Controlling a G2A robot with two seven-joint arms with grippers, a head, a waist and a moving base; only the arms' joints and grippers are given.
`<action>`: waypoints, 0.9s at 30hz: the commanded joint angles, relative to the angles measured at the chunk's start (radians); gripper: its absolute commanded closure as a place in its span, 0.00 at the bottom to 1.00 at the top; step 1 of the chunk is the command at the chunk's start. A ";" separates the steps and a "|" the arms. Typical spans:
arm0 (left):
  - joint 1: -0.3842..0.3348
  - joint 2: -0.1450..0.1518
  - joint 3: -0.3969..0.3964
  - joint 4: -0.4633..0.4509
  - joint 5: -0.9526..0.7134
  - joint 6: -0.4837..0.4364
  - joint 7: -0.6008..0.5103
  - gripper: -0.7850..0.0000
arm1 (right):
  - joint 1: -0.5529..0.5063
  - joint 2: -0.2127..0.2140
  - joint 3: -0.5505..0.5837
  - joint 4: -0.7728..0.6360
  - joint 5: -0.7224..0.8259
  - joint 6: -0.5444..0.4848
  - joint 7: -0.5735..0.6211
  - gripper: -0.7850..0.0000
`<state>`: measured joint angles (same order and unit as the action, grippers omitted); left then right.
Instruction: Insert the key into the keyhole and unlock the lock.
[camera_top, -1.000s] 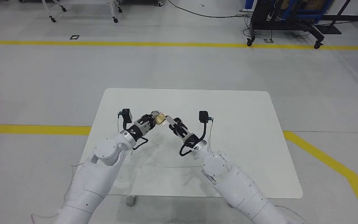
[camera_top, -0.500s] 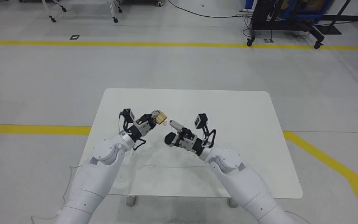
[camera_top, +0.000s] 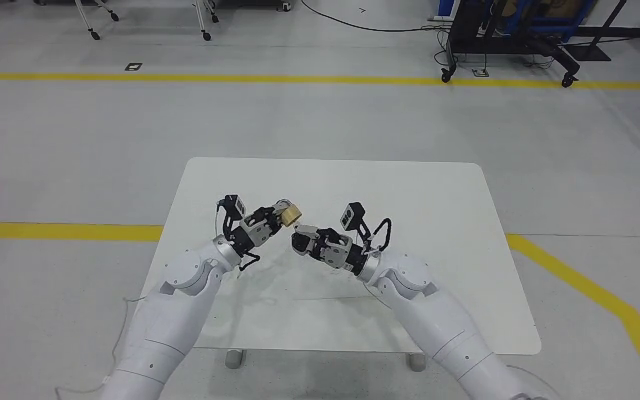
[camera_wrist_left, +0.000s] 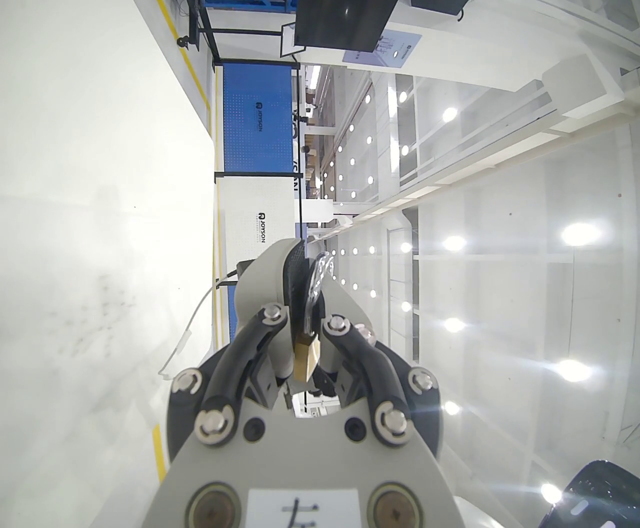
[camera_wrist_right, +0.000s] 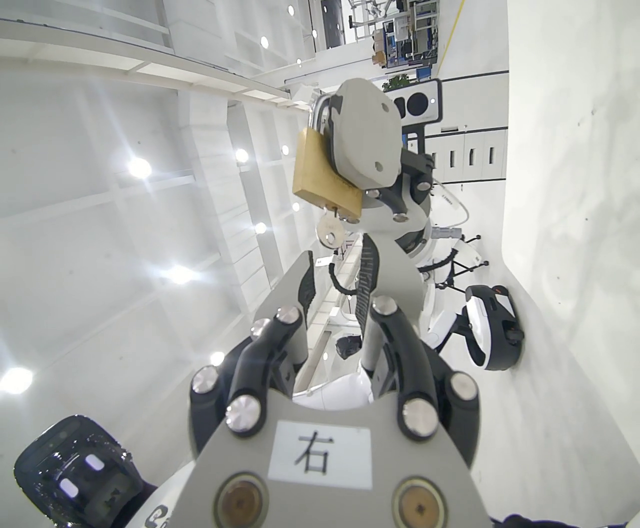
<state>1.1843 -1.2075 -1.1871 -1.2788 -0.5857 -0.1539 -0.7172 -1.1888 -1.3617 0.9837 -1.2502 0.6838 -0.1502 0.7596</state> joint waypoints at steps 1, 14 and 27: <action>0.000 0.000 0.000 -0.001 0.007 -0.001 -0.004 1.00 | 0.005 -0.002 -0.002 0.009 0.005 -0.001 -0.002 0.73; 0.001 -0.002 0.002 -0.003 0.026 -0.004 -0.023 1.00 | 0.023 -0.013 0.002 0.055 0.062 0.008 0.009 1.00; 0.016 -0.002 -0.008 -0.023 0.104 -0.120 0.017 1.00 | 0.073 -0.031 0.020 0.178 0.404 0.279 0.247 1.00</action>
<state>1.1966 -1.2092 -1.1951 -1.2966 -0.4932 -0.2625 -0.7085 -1.1236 -1.3912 1.0054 -1.0893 1.0671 0.1041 0.9906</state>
